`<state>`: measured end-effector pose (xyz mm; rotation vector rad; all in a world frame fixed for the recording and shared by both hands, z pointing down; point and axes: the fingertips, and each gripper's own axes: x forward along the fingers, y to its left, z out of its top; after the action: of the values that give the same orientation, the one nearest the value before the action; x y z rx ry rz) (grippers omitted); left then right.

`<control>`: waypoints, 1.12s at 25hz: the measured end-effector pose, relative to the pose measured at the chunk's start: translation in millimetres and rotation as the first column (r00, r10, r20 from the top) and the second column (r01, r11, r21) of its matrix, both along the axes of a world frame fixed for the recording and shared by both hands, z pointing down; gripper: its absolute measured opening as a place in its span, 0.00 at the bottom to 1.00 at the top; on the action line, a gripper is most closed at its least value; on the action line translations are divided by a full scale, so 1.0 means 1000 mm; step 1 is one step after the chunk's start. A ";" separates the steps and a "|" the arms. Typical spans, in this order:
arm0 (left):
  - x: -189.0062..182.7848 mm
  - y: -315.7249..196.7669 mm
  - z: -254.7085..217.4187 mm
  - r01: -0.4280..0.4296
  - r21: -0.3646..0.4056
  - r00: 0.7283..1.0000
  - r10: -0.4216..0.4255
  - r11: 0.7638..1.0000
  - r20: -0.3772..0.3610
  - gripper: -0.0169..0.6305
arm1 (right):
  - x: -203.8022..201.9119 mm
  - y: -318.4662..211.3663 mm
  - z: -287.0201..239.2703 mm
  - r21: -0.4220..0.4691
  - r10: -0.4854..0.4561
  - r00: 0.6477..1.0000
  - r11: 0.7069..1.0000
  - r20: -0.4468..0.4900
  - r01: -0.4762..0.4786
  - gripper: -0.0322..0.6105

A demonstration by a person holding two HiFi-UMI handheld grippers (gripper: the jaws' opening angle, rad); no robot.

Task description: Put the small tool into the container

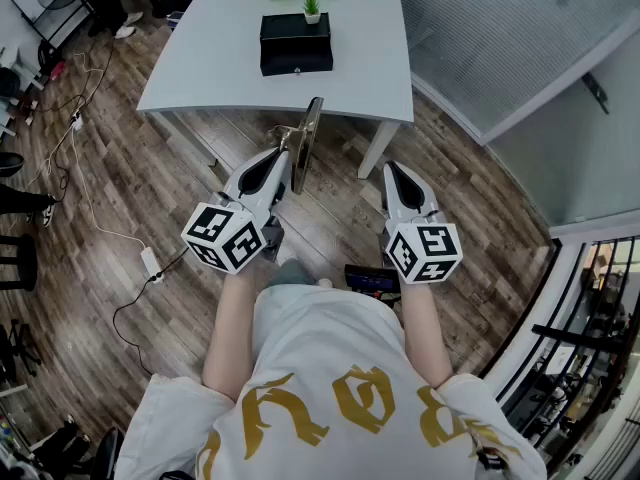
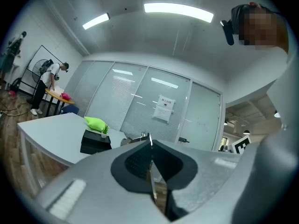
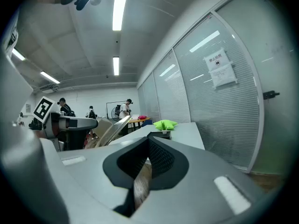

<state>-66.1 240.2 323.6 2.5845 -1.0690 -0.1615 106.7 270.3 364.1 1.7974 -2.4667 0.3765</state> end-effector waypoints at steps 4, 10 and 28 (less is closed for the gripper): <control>0.003 0.004 0.004 -0.003 -0.005 1.000 0.003 1.000 -0.007 0.04 | 0.004 0.003 0.002 -0.005 -0.002 1.000 1.000 0.001 0.002 0.06; -0.003 0.000 0.006 0.000 -0.012 1.000 0.000 1.000 -0.011 0.04 | -0.004 -0.001 0.007 -0.014 -0.039 0.999 0.999 0.005 0.039 0.07; 0.002 -0.128 0.051 -0.004 -0.076 1.000 0.004 0.997 -0.007 0.04 | 0.012 -0.116 0.047 -0.082 -0.008 1.000 0.997 -0.024 0.006 0.07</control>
<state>-64.2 112.4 374.2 2.5164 -1.0471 -0.1264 118.5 153.8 410.8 1.7512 -2.4038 0.4458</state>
